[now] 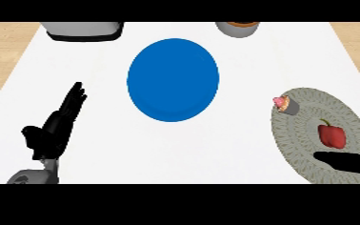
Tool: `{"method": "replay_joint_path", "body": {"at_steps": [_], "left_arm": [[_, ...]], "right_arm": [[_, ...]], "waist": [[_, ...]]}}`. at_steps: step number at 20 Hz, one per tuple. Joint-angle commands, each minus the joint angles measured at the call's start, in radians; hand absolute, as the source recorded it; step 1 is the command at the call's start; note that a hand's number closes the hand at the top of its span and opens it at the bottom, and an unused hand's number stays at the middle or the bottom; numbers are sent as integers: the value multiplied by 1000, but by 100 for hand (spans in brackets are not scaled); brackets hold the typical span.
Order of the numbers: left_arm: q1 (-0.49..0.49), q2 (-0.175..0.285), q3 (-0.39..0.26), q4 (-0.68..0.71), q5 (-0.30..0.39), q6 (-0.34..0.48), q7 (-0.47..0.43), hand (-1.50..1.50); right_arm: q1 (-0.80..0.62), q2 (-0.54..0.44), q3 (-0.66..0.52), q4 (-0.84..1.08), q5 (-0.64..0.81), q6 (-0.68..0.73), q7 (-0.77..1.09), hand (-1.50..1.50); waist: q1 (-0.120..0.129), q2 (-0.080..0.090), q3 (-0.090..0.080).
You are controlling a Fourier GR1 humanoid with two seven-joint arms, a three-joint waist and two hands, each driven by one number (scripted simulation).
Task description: Pick the bell pepper from the placemat and place it in the plate
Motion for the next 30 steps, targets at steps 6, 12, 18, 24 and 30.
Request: {"method": "replay_joint_path", "body": {"at_steps": [6,12,18,24,30], "left_arm": [[23,-3,44,-46,-1,-47,21,0],[-12,-10,68,-57,-15,-59,68,0],[-19,-18,110,-4,-38,-112,36,0],[-27,-33,140,77,-66,-132,-29,0],[-95,-100,104,32,-122,-60,56,0]], "right_arm": [[15,37,-8,57,60,130,50,-150],[-141,80,-43,269,53,182,-21,-150],[-164,116,-79,372,144,193,-60,-150],[-256,172,-98,534,221,140,-88,-150],[-273,147,-133,616,157,212,-285,150]], "waist": [[0,-1,1],[5,0,2],[2,1,1],[4,1,1],[0,1,1]]}}
